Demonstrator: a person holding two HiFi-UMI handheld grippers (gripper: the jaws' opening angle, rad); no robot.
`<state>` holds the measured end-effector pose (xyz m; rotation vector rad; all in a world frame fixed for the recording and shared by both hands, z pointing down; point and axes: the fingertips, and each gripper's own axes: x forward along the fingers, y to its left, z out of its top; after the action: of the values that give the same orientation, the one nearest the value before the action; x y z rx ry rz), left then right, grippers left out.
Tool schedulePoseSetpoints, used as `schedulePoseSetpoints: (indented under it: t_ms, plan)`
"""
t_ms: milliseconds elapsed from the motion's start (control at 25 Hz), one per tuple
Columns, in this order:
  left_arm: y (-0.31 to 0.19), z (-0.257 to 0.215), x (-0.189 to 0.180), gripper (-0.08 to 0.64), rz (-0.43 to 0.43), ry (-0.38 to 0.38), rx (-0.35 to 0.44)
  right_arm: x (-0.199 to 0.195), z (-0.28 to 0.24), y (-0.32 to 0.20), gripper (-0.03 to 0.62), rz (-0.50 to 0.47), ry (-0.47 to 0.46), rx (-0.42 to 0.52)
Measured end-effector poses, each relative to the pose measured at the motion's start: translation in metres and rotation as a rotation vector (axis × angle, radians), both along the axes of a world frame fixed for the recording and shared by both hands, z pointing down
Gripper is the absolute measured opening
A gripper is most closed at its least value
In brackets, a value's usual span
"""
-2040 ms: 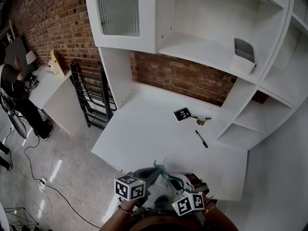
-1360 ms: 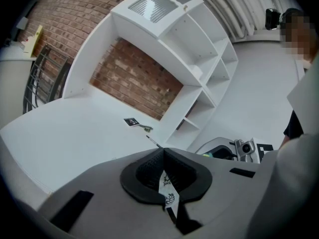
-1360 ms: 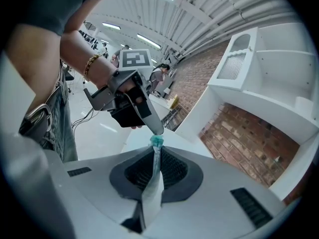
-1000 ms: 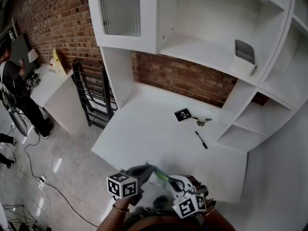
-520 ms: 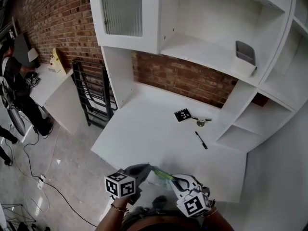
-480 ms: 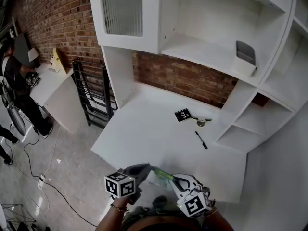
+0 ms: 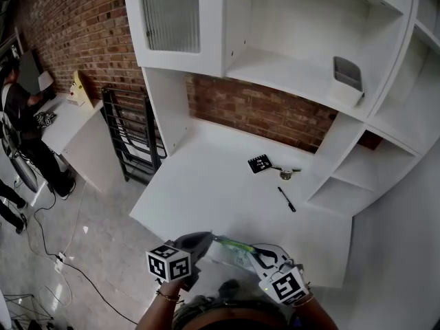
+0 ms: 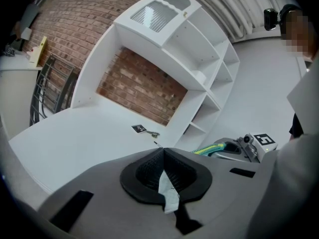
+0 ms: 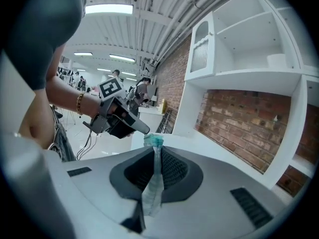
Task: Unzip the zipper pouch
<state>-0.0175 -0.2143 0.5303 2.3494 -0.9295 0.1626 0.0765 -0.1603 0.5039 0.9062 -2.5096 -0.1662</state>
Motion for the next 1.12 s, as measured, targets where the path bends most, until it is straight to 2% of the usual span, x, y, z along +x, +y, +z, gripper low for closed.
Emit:
schedulePoseSetpoints:
  t_ms: [120, 360, 560, 880, 1120]
  plan:
    - [-0.002, -0.001, -0.003, 0.001, -0.008, -0.004, 0.006, 0.002, -0.001, -0.003, 0.016, 0.005, -0.022, -0.012]
    - [-0.002, -0.001, -0.009, 0.002, -0.022, -0.004, 0.012, 0.003, 0.0, -0.005, 0.015, -0.003, -0.002, -0.018]
    - [-0.005, 0.0, -0.013, 0.002, -0.036, -0.012, 0.017, 0.002, -0.001, -0.007, 0.015, 0.014, -0.064, -0.037]
    - [-0.008, 0.001, -0.019, 0.002, -0.063, -0.034, 0.027, 0.011, -0.002, -0.011, 0.016, 0.043, -0.094, -0.039]
    - [-0.008, 0.003, -0.017, 0.002, -0.055, -0.048, 0.032, 0.017, 0.0, -0.013, 0.015, 0.049, -0.086, -0.044]
